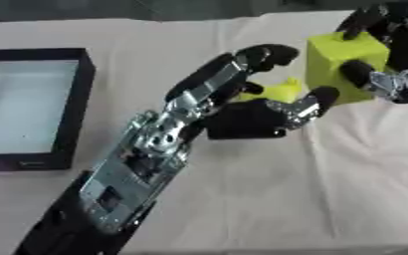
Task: Pick up the objects with one hand, pass them to the other hand, and then place them into the box on the other side of the table.
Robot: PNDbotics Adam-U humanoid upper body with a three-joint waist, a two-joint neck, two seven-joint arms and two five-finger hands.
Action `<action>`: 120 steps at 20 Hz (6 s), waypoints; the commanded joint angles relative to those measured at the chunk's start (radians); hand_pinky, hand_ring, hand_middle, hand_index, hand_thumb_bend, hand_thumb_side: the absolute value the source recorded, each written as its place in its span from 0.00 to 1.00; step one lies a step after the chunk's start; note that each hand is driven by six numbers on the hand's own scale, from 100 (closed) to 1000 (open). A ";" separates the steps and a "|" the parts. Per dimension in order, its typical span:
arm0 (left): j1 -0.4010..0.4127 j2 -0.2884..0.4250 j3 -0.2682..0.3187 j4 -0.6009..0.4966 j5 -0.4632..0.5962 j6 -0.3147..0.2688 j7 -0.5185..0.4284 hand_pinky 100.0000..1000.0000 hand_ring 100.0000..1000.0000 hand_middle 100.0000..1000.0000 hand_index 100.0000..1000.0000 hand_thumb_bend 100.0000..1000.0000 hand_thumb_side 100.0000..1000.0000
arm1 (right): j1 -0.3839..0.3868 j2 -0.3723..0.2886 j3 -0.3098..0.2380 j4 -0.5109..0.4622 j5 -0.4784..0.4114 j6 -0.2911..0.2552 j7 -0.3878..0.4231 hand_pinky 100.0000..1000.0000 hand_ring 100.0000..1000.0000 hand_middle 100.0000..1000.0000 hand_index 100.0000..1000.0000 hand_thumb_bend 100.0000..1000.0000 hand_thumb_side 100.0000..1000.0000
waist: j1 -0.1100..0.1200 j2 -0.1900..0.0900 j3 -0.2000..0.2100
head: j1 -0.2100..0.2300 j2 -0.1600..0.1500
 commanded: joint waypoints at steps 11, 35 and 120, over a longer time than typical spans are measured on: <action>-0.027 -0.028 -0.025 0.010 0.035 -0.015 -0.023 0.90 1.00 0.87 0.91 0.34 0.44 | -0.020 -0.041 -0.014 -0.010 -0.062 0.000 0.017 0.40 0.09 0.26 0.47 0.00 0.00 | -0.001 -0.034 -0.004 | 0.005 0.007; -0.043 -0.093 -0.021 0.116 0.037 -0.047 0.010 0.91 1.00 0.87 0.92 0.34 0.48 | -0.013 -0.038 0.004 -0.010 -0.174 0.045 0.062 0.40 0.07 0.25 0.46 0.00 0.00 | -0.001 -0.033 -0.008 | 0.017 0.010; -0.017 -0.082 -0.002 0.298 0.296 -0.153 0.423 0.48 0.59 0.27 0.33 0.00 0.44 | 0.111 -0.080 -0.103 -0.010 -0.182 0.201 0.308 0.64 0.60 0.76 0.92 0.17 0.78 | 0.005 -0.034 -0.024 | 0.024 -0.022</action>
